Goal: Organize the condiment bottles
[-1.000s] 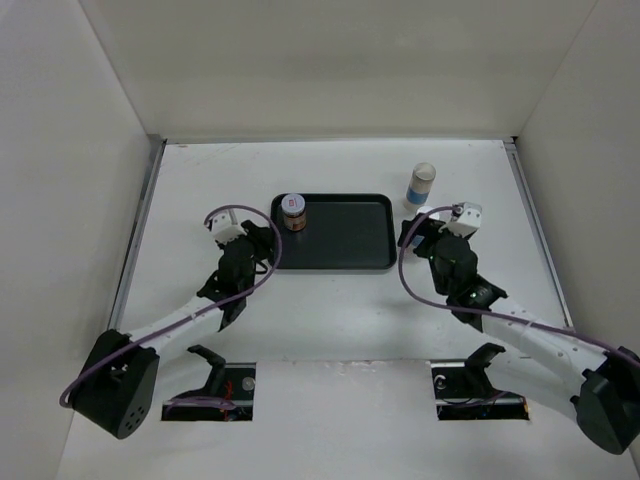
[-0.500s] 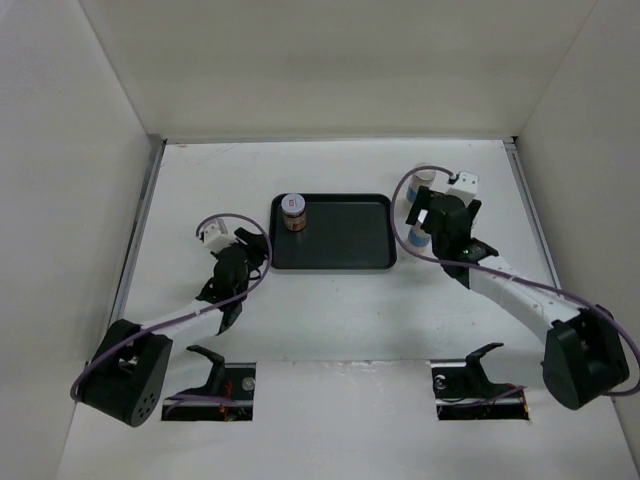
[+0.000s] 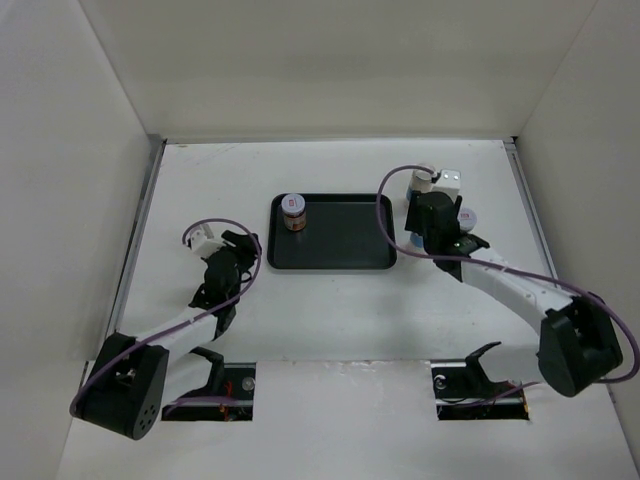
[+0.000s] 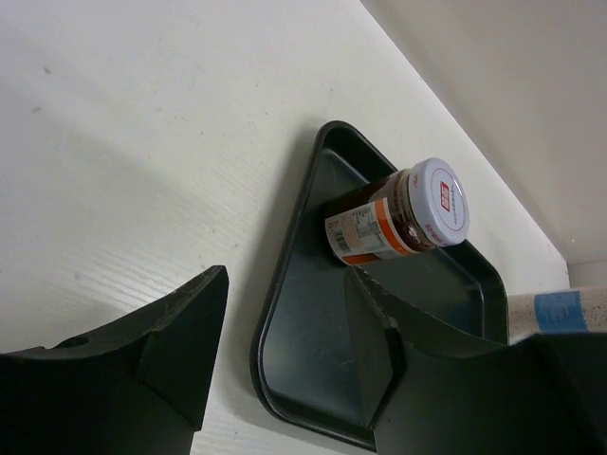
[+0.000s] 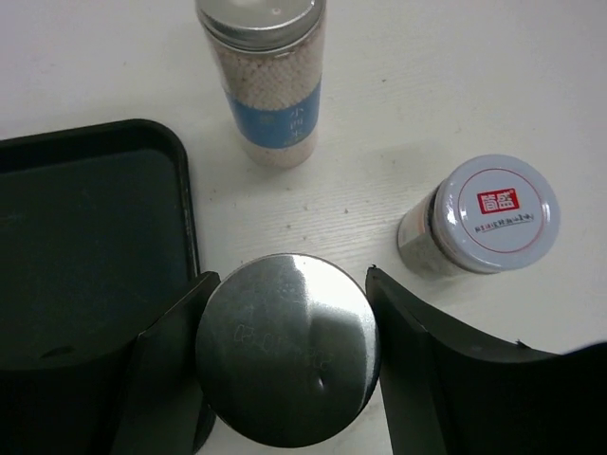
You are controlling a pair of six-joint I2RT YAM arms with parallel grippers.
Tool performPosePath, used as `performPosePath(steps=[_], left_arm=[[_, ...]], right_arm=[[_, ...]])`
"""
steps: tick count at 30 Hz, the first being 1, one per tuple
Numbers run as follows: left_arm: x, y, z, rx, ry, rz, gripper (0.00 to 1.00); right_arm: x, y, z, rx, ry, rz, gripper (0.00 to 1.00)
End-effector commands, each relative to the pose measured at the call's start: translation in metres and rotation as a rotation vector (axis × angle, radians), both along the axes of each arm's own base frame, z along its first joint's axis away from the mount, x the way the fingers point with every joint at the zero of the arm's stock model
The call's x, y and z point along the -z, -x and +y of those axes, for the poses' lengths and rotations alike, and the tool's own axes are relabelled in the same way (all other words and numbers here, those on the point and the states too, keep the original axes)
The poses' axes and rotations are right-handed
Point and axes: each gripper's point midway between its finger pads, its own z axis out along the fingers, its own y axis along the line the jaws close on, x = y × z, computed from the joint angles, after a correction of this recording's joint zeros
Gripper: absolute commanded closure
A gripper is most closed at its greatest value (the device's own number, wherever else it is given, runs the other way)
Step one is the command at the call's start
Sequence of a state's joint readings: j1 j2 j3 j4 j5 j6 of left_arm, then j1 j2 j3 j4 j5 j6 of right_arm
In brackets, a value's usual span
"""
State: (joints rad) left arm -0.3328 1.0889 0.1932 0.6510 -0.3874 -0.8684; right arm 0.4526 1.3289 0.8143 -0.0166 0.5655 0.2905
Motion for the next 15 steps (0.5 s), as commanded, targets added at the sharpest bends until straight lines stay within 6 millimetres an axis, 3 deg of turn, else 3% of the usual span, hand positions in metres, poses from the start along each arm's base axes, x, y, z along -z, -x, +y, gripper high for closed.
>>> performPosePath(steps=[1,5,10,15], left_arm=[[-0.016,-0.002,0.003,-0.013,0.049,-0.066,0.50],[-0.009,-0.004,0.008,-0.032,0.057,-0.045,0.49],[-0.004,-0.004,0.009,-0.035,0.076,-0.030,0.48],[-0.005,-0.003,0.010,-0.036,0.086,-0.033,0.48]], right_arm=[[-0.104,0.005,0.017,-0.018,-0.071,-0.285,0.47],[-0.127,0.017,0.077,-0.179,-0.160,-0.324,0.46],[-0.121,0.016,0.177,-0.397,-0.251,-0.308,0.46],[-0.122,0.012,0.258,-0.524,-0.258,-0.307,0.46]])
